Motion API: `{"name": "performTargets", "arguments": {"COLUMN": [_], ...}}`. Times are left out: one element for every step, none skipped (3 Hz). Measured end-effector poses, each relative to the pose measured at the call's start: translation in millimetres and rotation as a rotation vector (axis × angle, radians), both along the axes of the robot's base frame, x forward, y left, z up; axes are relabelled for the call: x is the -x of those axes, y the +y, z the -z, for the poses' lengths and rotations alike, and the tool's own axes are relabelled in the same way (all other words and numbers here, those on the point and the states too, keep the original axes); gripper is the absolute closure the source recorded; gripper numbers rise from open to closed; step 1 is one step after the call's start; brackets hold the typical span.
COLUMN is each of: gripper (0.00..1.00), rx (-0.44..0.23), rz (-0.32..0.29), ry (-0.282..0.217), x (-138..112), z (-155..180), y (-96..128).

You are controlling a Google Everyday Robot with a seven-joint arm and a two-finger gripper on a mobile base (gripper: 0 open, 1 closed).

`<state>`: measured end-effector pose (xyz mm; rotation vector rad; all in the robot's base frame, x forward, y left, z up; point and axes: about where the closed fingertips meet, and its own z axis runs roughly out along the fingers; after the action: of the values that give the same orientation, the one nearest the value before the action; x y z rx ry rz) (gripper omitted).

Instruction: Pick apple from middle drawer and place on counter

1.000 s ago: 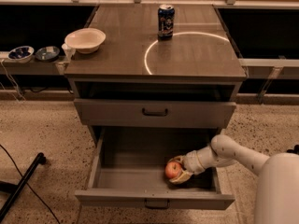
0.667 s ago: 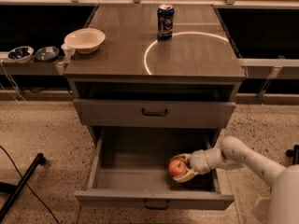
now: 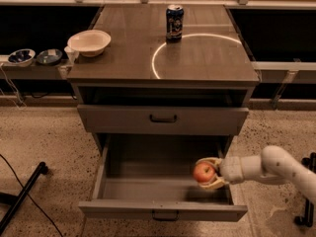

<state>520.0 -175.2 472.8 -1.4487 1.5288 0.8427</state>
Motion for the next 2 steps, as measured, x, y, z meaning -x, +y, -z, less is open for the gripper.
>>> {"name": "performTargets", "arguments": {"gripper": [1.0,1.0], "rx": [0.079,0.152], "rz": [-0.008,-0.04], "ry": [-0.046,-0.107], "x": [15.6,10.4], "z": [-83.6,-200.4], "y": [-22.7,-55.6]}}
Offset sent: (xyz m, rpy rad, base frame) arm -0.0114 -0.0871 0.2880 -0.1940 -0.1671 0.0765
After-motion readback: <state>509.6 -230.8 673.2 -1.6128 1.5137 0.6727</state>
